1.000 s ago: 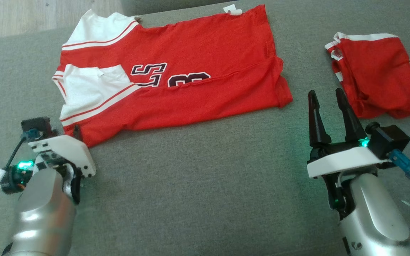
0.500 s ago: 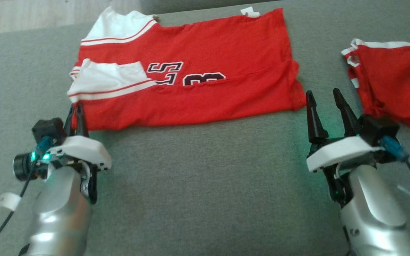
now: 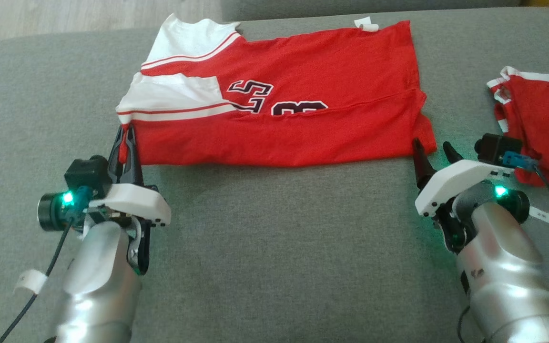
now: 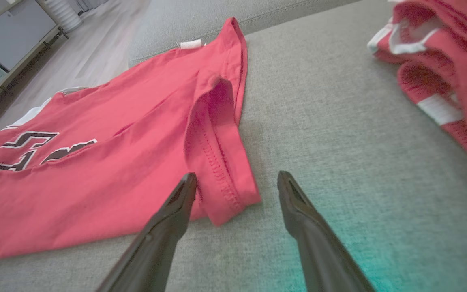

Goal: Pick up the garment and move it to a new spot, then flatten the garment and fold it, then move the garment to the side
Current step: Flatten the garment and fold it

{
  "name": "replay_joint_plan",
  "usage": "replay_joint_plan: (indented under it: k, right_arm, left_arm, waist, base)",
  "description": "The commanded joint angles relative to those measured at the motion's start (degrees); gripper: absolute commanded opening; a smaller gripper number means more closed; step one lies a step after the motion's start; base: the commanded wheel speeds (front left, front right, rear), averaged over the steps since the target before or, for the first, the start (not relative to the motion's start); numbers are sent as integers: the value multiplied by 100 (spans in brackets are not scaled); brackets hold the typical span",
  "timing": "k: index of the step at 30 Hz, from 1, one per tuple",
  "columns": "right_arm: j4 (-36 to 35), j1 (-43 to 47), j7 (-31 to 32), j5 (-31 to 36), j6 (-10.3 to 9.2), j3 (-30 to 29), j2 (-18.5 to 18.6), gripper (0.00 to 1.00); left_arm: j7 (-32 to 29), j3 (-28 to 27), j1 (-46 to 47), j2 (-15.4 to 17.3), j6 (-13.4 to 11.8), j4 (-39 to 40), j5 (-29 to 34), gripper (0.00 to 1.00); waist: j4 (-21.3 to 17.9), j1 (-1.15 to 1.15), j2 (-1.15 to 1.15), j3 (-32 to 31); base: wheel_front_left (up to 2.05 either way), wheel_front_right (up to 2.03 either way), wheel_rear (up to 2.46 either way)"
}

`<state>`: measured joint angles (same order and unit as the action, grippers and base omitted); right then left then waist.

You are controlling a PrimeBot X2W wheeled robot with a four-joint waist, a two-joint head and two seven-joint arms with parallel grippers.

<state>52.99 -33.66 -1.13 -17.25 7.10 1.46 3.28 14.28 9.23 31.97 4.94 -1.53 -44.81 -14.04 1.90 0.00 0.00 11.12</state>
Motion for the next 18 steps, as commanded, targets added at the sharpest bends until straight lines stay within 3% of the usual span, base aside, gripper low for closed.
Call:
replay_joint_plan:
  k: [1,8,9,10,18]
  right_arm:
    - [89,-301,19,-67,39,82,-40,100]
    - [1233,-898,28,-178,39,238,-40,100]
    - [1344,-958,3,-199,39,288,-40,25]
    - [1434,-1010,-38,-216,39,347,-40,0]
    - [1853,-1185,-647,-210,39,578,-40,0]
  left_arm:
    - [70,-136,90,123,0,249,75,0]
    - [71,-68,-5,61,28,331,72,0]
    - [71,-59,-11,54,31,319,69,0]
    - [71,-51,-15,48,32,310,68,0]
    - [72,-88,-115,97,17,221,34,0]
  waist:
    - [33,0,0,-1]
    - [130,0,0,26]
    - [138,0,0,28]
    - [145,0,0,28]
    - [53,0,0,-131]
  base:
    - [0,0,0]
    - [0,0,0]
    - [0,0,0]
    - [0,0,0]
    - [0,0,0]
